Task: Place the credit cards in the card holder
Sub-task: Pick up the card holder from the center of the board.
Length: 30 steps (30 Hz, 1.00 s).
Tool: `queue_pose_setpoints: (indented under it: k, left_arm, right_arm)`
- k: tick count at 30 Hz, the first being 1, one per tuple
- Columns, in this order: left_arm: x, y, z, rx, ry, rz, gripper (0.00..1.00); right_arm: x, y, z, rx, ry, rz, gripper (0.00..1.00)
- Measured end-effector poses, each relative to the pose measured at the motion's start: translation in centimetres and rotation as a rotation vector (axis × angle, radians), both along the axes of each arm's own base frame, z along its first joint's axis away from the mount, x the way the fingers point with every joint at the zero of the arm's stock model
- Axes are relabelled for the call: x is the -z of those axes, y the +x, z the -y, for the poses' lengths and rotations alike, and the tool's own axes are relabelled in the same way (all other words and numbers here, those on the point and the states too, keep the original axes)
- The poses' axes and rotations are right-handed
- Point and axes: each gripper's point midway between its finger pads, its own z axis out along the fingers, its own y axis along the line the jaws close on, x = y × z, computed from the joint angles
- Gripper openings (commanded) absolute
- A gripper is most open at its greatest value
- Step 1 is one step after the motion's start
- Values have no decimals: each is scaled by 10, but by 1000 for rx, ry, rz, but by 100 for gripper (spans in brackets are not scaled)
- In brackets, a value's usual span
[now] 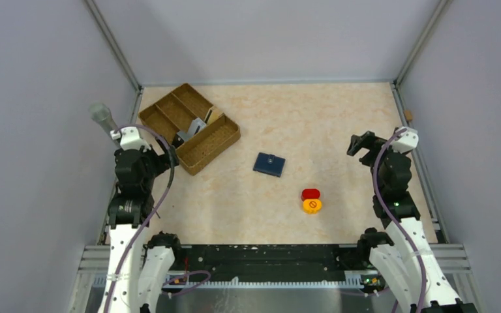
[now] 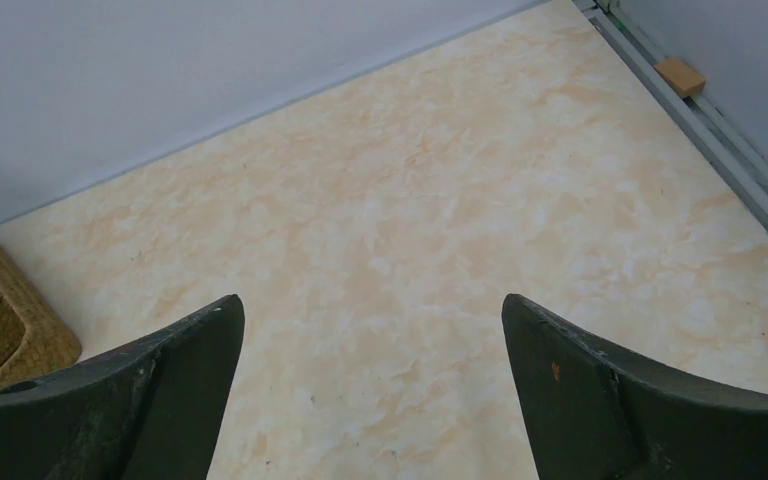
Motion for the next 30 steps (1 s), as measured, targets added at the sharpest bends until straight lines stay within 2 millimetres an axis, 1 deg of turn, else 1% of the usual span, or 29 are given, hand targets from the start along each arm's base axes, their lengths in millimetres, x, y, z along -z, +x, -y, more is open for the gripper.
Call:
queue_pose_setpoints:
  k: [4, 7, 9, 11, 13, 17, 20, 23, 25, 27, 30]
  left_arm:
    - [4, 2, 1, 7, -2, -19, 99]
    - [12, 3, 1, 10, 1, -52, 99]
    - [20, 6, 6, 38, -7, -82, 99]
    - [27, 9, 16, 88, -26, -112, 99]
    - [32, 14, 32, 163, -53, -147, 99]
    - [37, 24, 71, 316, -84, -209, 99]
    - [37, 26, 95, 415, -111, -223, 99]
    - [38, 24, 103, 456, -135, -230, 99]
    - [38, 23, 107, 476, -145, -232, 99]
    - [38, 22, 110, 493, -153, -235, 99]
    - [40, 20, 112, 508, -161, -240, 99]
  right_arm:
    - [2, 0, -5, -35, -13, -10, 99]
    - [7, 2, -14, -90, -21, -29, 99]
    - [11, 6, -26, -153, -23, -53, 99]
    - [15, 12, -39, -226, -18, -83, 97]
    - [23, 20, -57, -320, -2, -125, 93]
    - [44, 32, -96, -501, 29, -233, 90]
    - [59, 36, -136, -646, 18, -315, 86]
    - [72, 39, -174, -764, -1, -372, 81]
    - [85, 43, -197, -833, -5, -419, 76]
    - [100, 49, -212, -875, 0, -466, 72]
    - [124, 65, -223, -899, 13, -538, 68]
